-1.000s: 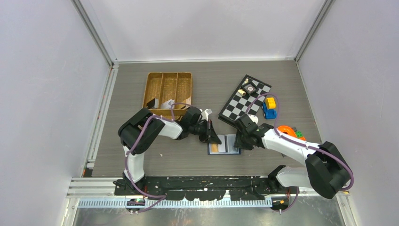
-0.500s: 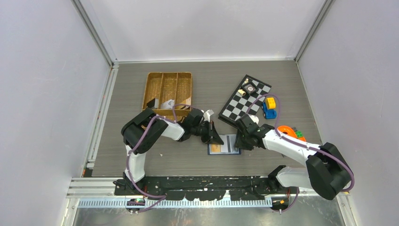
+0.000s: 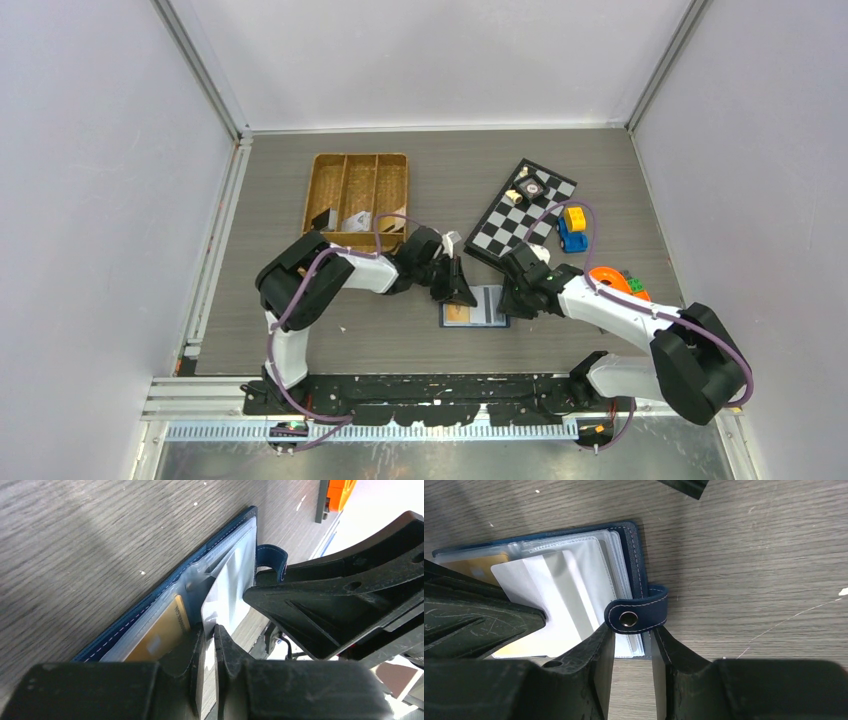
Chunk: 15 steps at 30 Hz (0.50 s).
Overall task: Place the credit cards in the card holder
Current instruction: Insert the credit card into the card holder.
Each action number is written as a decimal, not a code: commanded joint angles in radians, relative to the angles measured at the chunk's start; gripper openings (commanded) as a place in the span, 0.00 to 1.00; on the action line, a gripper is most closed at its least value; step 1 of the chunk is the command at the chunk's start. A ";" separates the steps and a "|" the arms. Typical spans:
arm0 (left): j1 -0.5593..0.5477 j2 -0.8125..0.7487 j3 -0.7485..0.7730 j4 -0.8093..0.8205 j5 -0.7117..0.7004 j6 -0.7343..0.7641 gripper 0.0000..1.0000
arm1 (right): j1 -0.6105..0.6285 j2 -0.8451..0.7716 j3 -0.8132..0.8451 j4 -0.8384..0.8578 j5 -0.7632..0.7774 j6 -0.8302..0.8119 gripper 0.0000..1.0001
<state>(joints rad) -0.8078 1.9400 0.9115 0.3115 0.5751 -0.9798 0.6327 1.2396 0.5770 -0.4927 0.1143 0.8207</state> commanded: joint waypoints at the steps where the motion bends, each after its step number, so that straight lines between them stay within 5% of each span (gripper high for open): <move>1: -0.022 -0.034 0.039 -0.197 -0.084 0.103 0.14 | 0.009 0.047 -0.049 0.016 -0.018 0.027 0.35; 15: -0.042 -0.119 0.116 -0.353 -0.111 0.168 0.37 | 0.010 0.066 -0.045 0.016 -0.012 0.025 0.34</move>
<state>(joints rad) -0.8379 1.8767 1.0004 0.0391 0.4767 -0.8497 0.6338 1.2579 0.5735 -0.4408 0.0803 0.8387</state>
